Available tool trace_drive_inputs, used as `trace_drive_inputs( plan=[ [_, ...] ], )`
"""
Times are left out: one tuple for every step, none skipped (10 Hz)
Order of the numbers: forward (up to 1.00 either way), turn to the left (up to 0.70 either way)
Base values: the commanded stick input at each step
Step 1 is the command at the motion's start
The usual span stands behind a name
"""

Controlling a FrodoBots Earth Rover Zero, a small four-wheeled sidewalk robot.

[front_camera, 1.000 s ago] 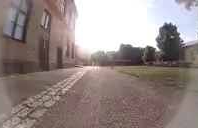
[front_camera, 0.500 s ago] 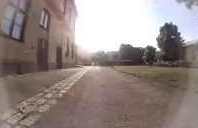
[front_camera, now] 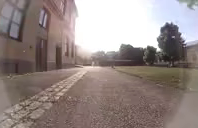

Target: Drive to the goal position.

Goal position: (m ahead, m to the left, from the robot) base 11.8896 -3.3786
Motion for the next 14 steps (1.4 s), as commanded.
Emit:
trace_drive_inputs(
  plan=[
    [0.44, 0.02],
    [0.44, 0.02],
    [0.44, 0.02],
    [0.44, 0.02],
    [0.44, 0.02],
    [0.44, 0.02],
    [0.44, 0.02],
    [0.44, 0.02],
    [0.44, 0.02],
    [0.44, 0.02],
    [0.44, 0.02],
    [0.44, 0.02],
    [0.44, 0.02],
    [0.44, 0.02]
  ],
)
